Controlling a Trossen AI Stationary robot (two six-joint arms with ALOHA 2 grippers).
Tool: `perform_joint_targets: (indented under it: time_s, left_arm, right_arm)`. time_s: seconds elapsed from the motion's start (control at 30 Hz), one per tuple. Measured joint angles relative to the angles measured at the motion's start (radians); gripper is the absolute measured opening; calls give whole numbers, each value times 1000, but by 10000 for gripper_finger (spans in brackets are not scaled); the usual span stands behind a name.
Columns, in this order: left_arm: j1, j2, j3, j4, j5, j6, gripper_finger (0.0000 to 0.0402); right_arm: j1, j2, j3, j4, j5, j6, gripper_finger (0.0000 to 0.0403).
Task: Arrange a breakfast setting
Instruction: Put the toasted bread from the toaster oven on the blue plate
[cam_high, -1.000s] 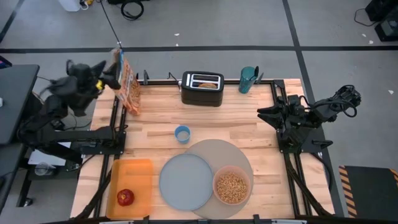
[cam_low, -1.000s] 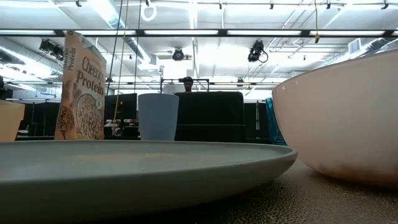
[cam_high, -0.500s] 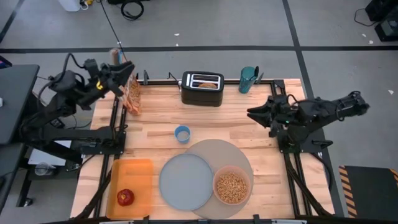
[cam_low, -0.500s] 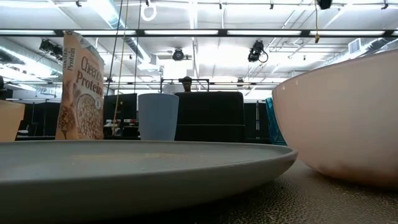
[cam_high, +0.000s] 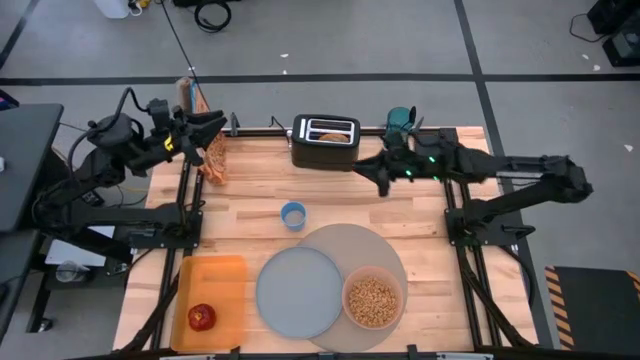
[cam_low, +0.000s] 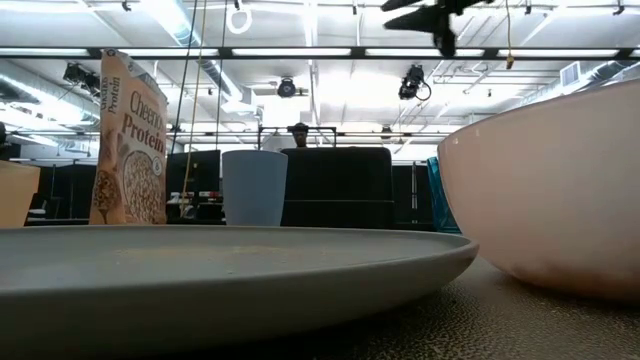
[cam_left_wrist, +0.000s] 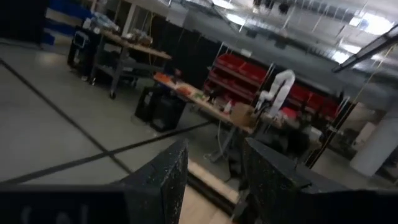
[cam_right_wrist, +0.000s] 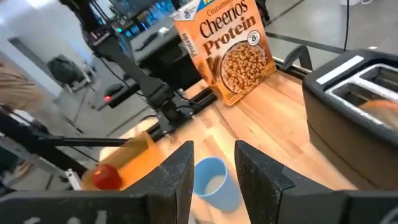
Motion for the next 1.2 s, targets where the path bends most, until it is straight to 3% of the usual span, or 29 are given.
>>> perform_joint_targets:
  time_s: [0.3,0.67,0.9,1.2]
  left_arm:
    - [26,4,0,-67,63,1,162]
    - [26,-14,0,-126,69,3,162]
    - [26,-21,0,-134,69,-4,162]
    - [26,-28,0,-133,65,-7,162]
  right_arm:
    - [-131,247,307,-243,-63,-112,123]
    - [-281,517,621,-663,-80,-458,123]
    - [-329,641,667,-668,-104,-710,123]
    - [-374,713,667,-605,-78,-790,123]
